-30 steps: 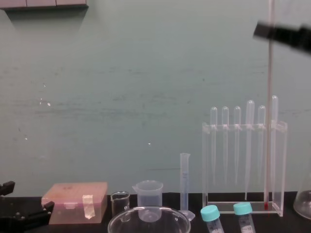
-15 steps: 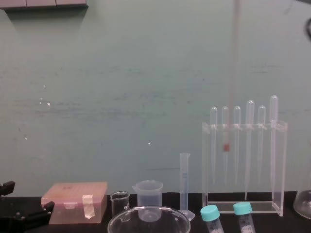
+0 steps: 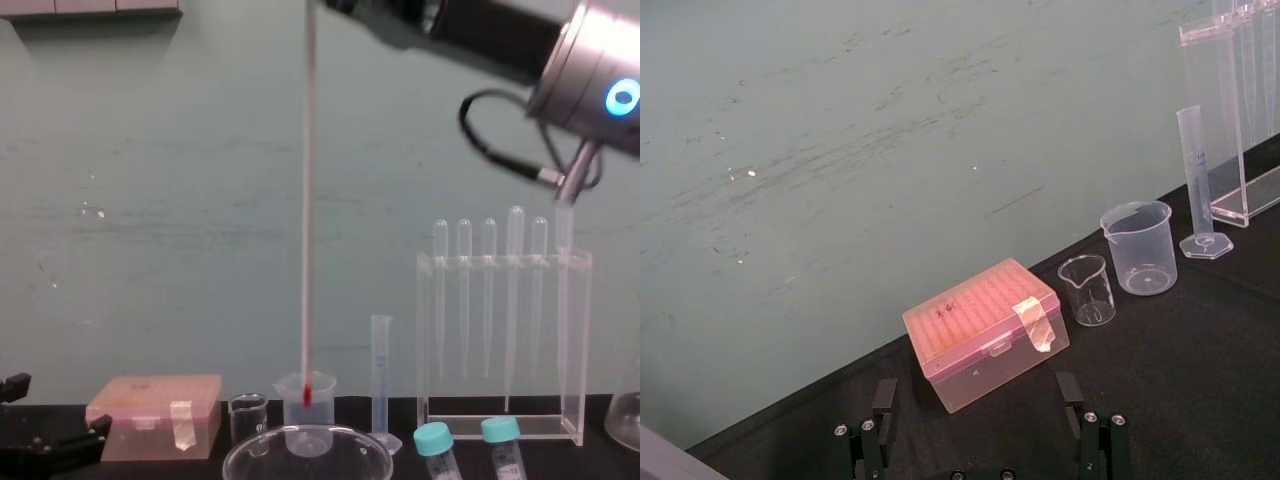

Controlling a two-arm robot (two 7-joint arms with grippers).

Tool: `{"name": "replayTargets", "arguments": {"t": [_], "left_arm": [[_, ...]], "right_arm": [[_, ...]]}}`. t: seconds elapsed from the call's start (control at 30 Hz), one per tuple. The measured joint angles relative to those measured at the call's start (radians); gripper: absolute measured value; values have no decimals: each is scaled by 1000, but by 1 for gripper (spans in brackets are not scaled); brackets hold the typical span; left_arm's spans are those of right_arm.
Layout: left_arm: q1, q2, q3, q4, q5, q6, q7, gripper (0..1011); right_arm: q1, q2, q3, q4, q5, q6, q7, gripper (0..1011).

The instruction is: Hold the thermometer with one hand and immerse one end into the beaker, then reinsert it into the test tube rack.

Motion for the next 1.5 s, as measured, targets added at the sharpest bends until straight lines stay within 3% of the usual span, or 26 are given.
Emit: {"name": "replayTargets", "arguments": {"t": [0.33,0.87,1.5], "left_arm": [[0,0,0,0,0,0,0,1008],[0,0,0,0,0,0,0,1008],[0,0,0,0,0,0,0,1008]], "right_arm": [[4,-23,-69,124,-31,-58,79,56],[-18,-67,-99,262,-87,-164,174,56],[-29,-76,-92,278,-101,-155,191,56]]}}
